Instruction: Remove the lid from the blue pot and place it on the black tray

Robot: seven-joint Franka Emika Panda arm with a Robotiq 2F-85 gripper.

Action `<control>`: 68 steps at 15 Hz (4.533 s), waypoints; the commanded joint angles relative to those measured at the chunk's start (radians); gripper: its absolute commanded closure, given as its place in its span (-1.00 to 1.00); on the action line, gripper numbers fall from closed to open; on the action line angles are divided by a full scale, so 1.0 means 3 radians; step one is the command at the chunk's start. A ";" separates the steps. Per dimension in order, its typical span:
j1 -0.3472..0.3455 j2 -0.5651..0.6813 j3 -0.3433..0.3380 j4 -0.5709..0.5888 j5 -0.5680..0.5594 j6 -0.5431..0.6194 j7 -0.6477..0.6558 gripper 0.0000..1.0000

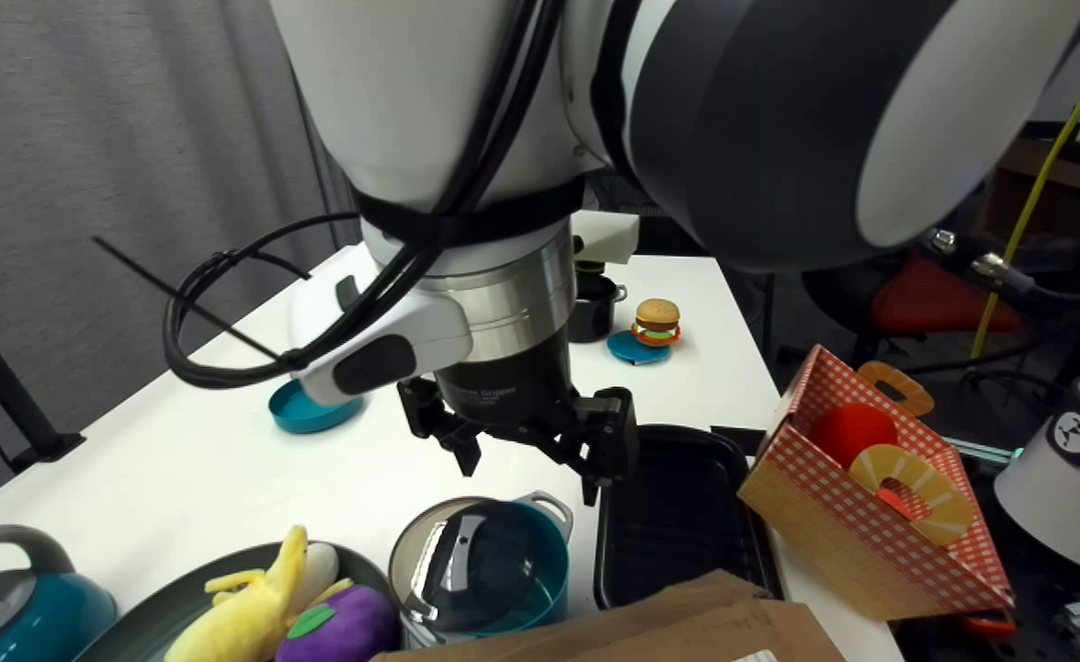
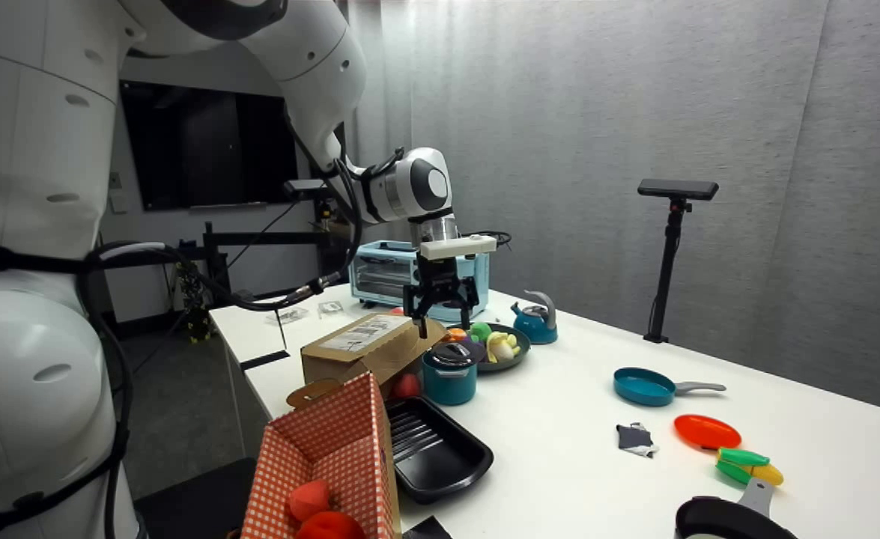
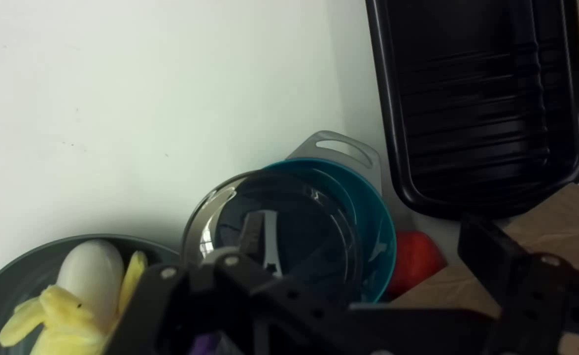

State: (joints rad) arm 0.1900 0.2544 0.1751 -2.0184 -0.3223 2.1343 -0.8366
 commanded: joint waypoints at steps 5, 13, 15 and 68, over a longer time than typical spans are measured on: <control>-0.0060 0.0032 0.0054 -0.0010 0.0039 0.0223 -0.0233 -1.00; -0.0093 0.0085 0.0092 -0.0043 0.0196 0.0567 -0.0480 -1.00; -0.0092 0.0089 0.0095 -0.0044 0.0232 0.0579 -0.0523 -1.00; -0.0048 0.0091 0.0116 0.0015 0.0568 -0.0014 0.0045 -1.00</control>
State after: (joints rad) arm 0.1888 0.2832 0.1926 -2.0240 -0.1875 2.1575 -0.8409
